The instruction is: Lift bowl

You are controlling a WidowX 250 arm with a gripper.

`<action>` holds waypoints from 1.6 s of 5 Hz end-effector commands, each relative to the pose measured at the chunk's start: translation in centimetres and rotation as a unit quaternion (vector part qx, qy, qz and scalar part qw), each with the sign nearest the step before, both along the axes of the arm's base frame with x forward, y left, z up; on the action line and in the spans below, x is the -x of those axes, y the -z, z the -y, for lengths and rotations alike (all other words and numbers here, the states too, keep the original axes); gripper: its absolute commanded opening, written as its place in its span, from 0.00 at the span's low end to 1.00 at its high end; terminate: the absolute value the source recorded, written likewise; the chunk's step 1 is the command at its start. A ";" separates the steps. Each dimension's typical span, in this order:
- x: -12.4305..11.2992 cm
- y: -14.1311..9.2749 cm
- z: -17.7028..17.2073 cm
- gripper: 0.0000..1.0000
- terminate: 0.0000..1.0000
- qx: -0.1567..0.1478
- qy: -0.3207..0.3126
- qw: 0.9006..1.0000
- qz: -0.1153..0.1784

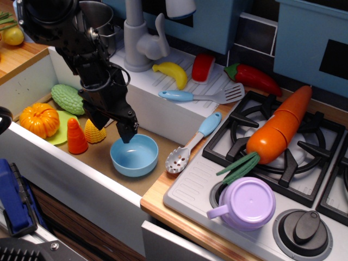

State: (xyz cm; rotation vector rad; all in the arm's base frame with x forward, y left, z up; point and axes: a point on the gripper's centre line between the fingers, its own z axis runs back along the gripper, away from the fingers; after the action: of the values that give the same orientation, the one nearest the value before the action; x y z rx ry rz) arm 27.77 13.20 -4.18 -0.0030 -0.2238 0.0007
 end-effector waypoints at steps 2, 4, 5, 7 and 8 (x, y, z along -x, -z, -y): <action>-0.2 1.4 -0.9 1.00 0.00 0.001 0.014 0.999 0.030; 0.3 2.0 -0.6 0.00 0.00 0.007 0.015 1.000 0.026; 0.5 2.4 -0.5 0.00 0.00 0.010 0.016 0.999 0.029; 0.3 1.7 -0.2 0.00 0.00 0.007 0.003 0.999 0.033; -0.1 -1.0 -0.4 0.00 0.00 -0.012 -0.008 1.000 0.027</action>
State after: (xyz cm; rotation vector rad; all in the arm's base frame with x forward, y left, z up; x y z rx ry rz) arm 26.96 12.79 -3.32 -0.0042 -0.2125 0.0280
